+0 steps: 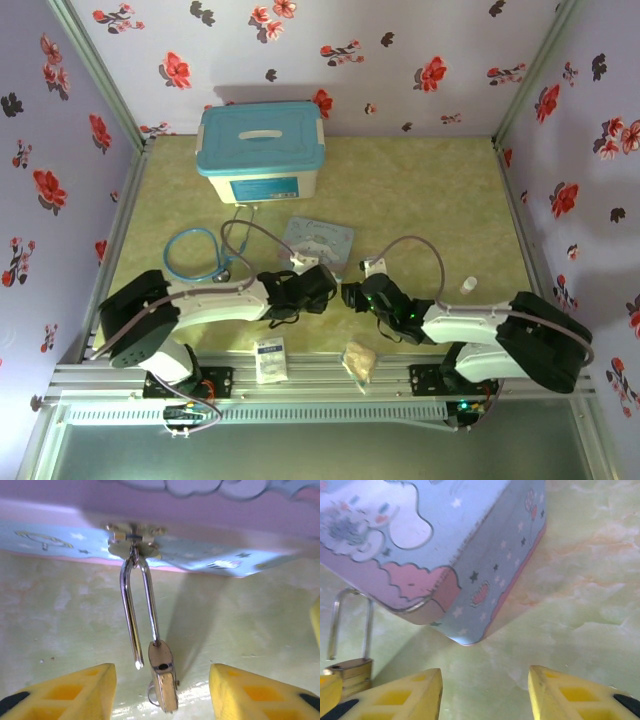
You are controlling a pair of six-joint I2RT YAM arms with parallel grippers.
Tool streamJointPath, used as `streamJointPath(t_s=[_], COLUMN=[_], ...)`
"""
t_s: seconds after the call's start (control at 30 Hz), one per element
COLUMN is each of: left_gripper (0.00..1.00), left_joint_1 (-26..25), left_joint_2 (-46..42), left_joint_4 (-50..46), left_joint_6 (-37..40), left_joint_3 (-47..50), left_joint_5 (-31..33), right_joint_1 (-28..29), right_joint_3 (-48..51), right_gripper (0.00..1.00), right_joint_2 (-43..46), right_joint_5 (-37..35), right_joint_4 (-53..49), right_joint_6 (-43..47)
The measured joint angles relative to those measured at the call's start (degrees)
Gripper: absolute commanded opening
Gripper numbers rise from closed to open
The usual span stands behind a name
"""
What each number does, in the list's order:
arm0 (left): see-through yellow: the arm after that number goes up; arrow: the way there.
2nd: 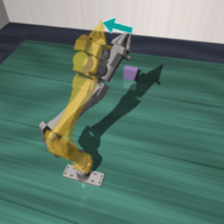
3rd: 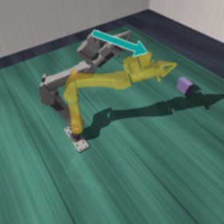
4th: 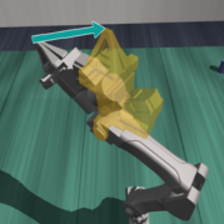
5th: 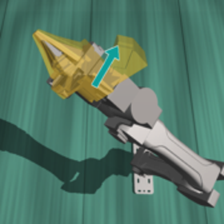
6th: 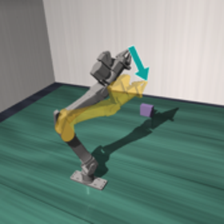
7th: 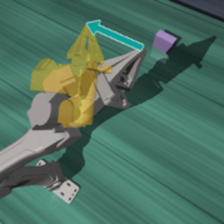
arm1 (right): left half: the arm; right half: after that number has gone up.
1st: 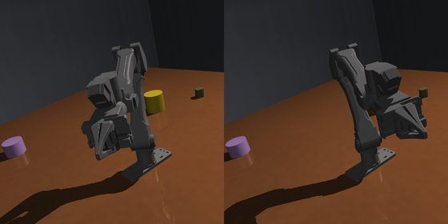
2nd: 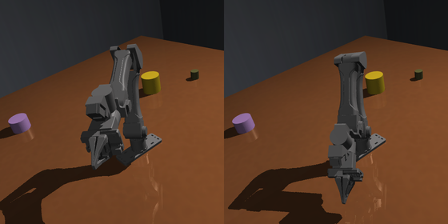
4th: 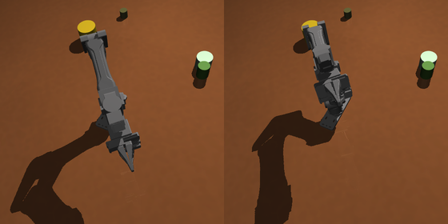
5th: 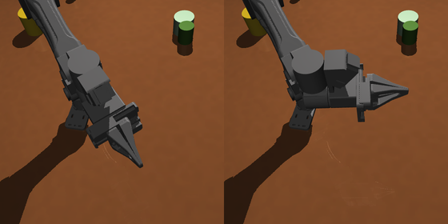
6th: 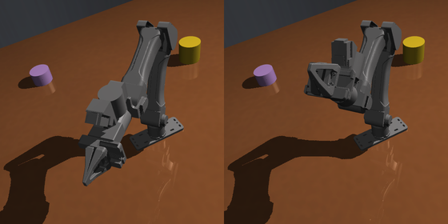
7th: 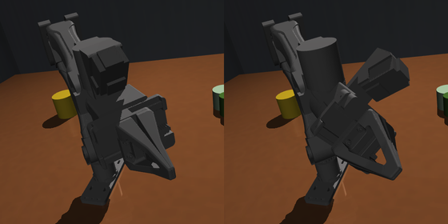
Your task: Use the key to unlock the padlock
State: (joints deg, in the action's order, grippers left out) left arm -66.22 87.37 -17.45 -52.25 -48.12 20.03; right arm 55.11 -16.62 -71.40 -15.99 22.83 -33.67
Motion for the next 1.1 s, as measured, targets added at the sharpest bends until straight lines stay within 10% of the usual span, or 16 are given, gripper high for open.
streamJointPath(t_s=[0.3,0.83,1.1], left_gripper=[0.25,0.26,0.43], left_joint_1=[0.11,0.11,1.01], left_joint_2=[-2.71,3.74,-2.75], left_joint_4=[4.72,11.39,8.74], left_joint_6=[0.57,0.31,0.61], left_joint_3=[2.89,2.40,4.33], left_joint_5=[-0.87,-4.72,-3.54], right_joint_1=[2.45,3.89,5.70], right_joint_3=[0.44,-0.74,-2.82], right_gripper=[0.45,0.44,0.51], right_joint_2=[2.34,-1.25,-3.50], right_joint_5=[0.98,0.96,0.96], right_joint_4=[-0.02,0.02,0.31], right_joint_6=[-1.07,-1.29,-3.85])
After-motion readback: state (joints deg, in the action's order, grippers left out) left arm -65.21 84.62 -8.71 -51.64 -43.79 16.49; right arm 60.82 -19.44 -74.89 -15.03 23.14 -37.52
